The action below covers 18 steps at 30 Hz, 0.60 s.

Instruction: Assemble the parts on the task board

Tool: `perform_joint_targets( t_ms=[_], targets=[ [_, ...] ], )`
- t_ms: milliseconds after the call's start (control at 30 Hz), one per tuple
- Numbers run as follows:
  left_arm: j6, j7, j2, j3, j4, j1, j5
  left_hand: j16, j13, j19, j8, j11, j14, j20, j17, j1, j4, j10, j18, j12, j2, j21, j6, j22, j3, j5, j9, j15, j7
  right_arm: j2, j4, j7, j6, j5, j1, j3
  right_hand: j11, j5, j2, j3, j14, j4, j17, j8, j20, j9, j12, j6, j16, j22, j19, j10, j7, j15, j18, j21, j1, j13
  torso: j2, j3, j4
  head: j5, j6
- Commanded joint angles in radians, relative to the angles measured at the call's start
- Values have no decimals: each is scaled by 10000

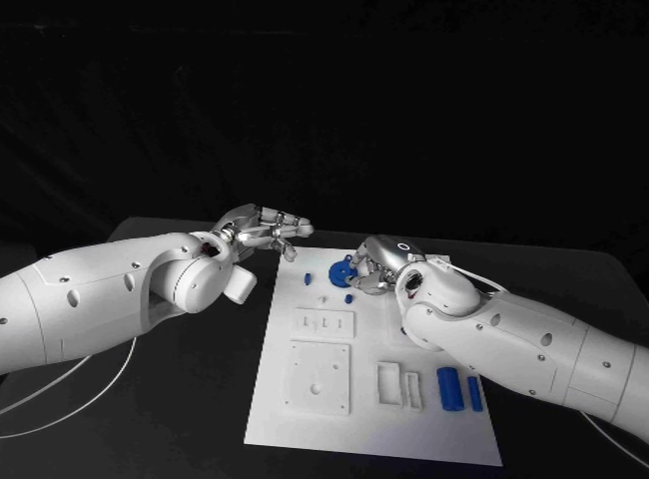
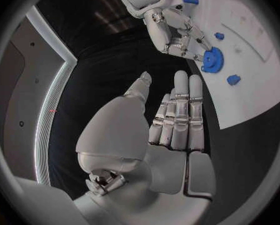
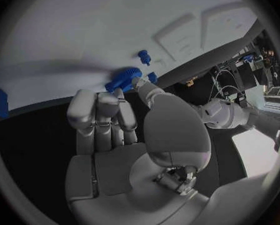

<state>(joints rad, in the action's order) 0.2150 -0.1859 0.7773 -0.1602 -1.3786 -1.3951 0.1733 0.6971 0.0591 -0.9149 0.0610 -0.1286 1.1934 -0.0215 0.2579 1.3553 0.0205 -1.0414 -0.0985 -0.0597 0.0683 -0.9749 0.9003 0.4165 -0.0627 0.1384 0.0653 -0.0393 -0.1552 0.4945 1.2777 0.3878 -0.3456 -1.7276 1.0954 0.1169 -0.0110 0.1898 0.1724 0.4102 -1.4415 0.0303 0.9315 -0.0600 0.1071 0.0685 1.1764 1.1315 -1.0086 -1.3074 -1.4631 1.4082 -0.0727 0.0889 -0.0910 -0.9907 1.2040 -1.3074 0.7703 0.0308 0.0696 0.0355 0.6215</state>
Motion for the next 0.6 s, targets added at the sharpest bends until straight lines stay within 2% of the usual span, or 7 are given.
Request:
perform_joint_targets(
  t_ms=[33, 267, 500, 600],
  targets=[
    [-106, -68, 1, 9, -30, -25, 43, 16, 17, 14, 28, 2, -34, -51, -12, 16, 73, 64, -199, -26, 88, -37, 53, -14, -2, -17, -7, -35, -41, 4, 3, 56, 272, 88, -10, -6, -41, 63, -86, 151, 8, -87, 7, -27, 62, -14, 49, 8, -12, -838, -685, -3, -61, 44, 88, -41, 3, -455, -5, 8, 8, 0, -4],
    [-107, -68, -6, 9, -19, -25, 44, 16, 17, 14, 28, 2, -34, -51, -12, 16, 73, 64, -199, -26, 88, -37, 53, -14, -2, -17, -7, -35, -41, -19, -43, 150, 492, 96, -10, -7, -51, 142, -246, 376, 8, -476, 20, -28, 71, -12, 40, 81, -5, -844, -686, -13, -45, 50, 109, -57, -114, -467, -4, 6, 5, -5, -12],
    [-110, -62, -17, 9, -3, -25, 44, 16, 17, 14, 28, 2, -34, -51, -12, 16, 73, 64, -199, -26, 88, -37, 53, -14, -2, -17, -7, -35, -41, -49, -85, 174, 556, 108, -10, -7, -33, 62, -287, 373, 12, -444, 5, -24, 68, -22, 31, -1, 16, -838, -681, -17, -67, 45, 108, -33, -172, -464, 0, 6, 10, -27, -35],
    [-121, -58, -36, 9, 11, -24, 44, 16, 17, 14, 28, 2, -34, -51, -12, 16, 73, 64, -199, -26, 88, -37, 53, -14, -2, -17, -7, -35, -41, -53, -80, 154, 400, 112, -10, -7, -38, 75, -339, 445, 6, -330, 14, -26, 67, -18, 46, -3, 9, -844, -688, -6, -60, 46, 110, -52, -252, -471, -5, 9, 5, -48, -79]
  ],
)
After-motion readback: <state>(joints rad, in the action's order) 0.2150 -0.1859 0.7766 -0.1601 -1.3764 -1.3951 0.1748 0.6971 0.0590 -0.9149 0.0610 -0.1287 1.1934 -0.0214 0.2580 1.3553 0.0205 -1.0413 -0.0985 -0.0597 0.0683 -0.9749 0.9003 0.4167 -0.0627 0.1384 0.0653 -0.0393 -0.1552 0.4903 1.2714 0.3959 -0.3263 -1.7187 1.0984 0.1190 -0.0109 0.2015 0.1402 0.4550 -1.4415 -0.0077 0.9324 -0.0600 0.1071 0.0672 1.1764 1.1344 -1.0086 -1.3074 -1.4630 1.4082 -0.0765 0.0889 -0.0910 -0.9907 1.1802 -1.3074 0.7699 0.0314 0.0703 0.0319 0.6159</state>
